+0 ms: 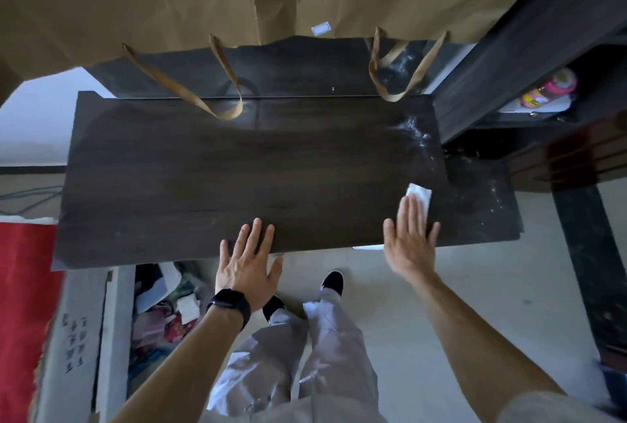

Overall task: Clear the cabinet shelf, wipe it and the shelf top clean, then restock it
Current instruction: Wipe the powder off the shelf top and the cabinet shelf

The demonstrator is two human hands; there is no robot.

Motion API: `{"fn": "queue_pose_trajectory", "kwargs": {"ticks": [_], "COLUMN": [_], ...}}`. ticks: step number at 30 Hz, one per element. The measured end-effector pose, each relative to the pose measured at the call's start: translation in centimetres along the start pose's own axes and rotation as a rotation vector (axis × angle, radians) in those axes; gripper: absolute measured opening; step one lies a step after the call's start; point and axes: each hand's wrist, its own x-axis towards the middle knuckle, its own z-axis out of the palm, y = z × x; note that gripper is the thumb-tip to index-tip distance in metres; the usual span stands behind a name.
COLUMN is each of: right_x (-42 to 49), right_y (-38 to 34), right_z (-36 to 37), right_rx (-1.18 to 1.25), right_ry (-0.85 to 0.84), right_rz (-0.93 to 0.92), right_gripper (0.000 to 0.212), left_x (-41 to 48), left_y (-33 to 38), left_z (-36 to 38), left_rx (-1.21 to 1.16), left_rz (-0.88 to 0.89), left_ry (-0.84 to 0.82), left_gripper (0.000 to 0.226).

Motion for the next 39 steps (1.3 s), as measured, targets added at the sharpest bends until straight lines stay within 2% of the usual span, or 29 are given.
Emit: {"fn": "queue_pose_trajectory", "kwargs": {"ticks": [2, 4, 5, 9, 11, 12, 16, 18, 20, 23, 26, 28, 31, 39], "right_x": [1.1, 1.1, 0.7, -0.5, 2.0, 3.5, 9.4, 10.3, 9.1, 8.1, 13.2, 17.5, 22.0, 23.7], "right_y": [1.6, -0.8, -2.7, -8.4, -6.8, -5.1, 2.5, 3.3, 1.4, -2.2, -5.1, -6.0, -5.0, -3.7], "right_z": [-0.6, -0.2, 0.3, 2.0, 1.1, 0.5, -2.5, -3.0, -2.5, -1.3, -2.5, -3.6, -5.0, -6.3], "right_rx": [0.052, 0.063, 0.049, -0.078, -0.102, -0.094, -0.004, 0.026, 0.021, -0.043, -0.056, -0.076, -0.047, 0.088], "right_ry": [-0.001, 0.047, 0.058, 0.01, 0.011, 0.021, 0.066, 0.033, 0.077, 0.067, 0.085, 0.108, 0.106, 0.196], "right_rz": [0.136, 0.129, 0.049, -0.538, -0.614, -0.552, -0.071, 0.007, -0.062, -0.421, -0.568, -0.529, -0.316, -0.091], "right_gripper": [0.066, 0.069, 0.07, 0.065, 0.063, 0.063, 0.066, 0.067, 0.068, 0.066, 0.067, 0.07, 0.076, 0.083], "left_x": [0.2, 0.4, 0.6, 2.3, 3.6, 4.2, 6.9, 8.0, 9.0, 10.0, 10.0, 10.1, 10.3, 10.4], "left_y": [0.5, 1.0, 1.4, 3.8, 4.9, 5.5, 7.8, 9.0, 10.2, 11.7, 12.3, 12.6, 13.0, 13.7], "left_z": [0.2, 0.3, 0.4, -0.3, -0.7, -1.0, -2.2, -2.5, -2.6, -2.5, -2.7, -3.1, -3.1, -2.7], "left_rx": [-0.021, -0.027, -0.026, -0.025, -0.019, -0.015, 0.009, 0.006, -0.018, -0.033, -0.01, 0.003, -0.009, -0.06], "left_rz": [-0.011, 0.004, 0.023, 0.057, 0.053, 0.057, 0.052, 0.031, -0.018, -0.097, -0.139, -0.158, -0.193, -0.24], "left_ry": [0.039, 0.055, 0.052, 0.068, 0.06, 0.057, 0.04, 0.038, 0.027, 0.002, -0.001, -0.009, -0.02, 0.005], "left_gripper": [0.066, 0.065, 0.065, 0.064, 0.062, 0.062, 0.063, 0.063, 0.063, 0.064, 0.064, 0.064, 0.064, 0.067]}}
